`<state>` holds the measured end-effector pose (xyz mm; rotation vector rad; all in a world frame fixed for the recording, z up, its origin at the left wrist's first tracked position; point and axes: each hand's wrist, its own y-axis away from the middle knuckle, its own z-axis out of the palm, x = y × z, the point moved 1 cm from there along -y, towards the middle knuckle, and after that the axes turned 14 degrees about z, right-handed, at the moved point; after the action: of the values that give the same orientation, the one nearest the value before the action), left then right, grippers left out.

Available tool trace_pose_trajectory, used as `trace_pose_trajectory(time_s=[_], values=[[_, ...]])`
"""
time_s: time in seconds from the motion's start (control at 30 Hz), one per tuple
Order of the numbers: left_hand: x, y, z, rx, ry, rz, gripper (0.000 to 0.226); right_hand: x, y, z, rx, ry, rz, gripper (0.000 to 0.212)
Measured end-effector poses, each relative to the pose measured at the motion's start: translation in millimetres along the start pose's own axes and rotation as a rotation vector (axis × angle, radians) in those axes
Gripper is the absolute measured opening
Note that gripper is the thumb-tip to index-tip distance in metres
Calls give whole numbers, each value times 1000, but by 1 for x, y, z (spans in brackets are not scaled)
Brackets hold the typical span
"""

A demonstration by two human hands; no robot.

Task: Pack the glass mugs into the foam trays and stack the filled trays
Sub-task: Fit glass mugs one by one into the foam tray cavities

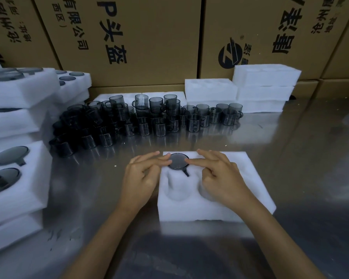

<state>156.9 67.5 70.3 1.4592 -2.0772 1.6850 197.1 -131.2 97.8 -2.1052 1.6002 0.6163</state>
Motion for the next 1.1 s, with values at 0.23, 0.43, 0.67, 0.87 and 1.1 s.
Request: trace_pose_trajectory(time_s=[0.23,0.43,0.67,0.87,1.1], values=[[-33,-12,-1,175,271,-484,33,-17,-38,-30,16,-278,78,49],[-59,-27,13,11,-29,-482,25,-57,-145,-24,-74,-159,94,51],[-70,-34,15,0,-99,-451,26,-71,-233,5,4,-160,162,56],[-73,-38,13,27,-87,-456,28,-61,-262,23,67,-61,164,13],[-73,-38,12,36,-60,-478,29,-52,-220,7,184,-220,81,21]])
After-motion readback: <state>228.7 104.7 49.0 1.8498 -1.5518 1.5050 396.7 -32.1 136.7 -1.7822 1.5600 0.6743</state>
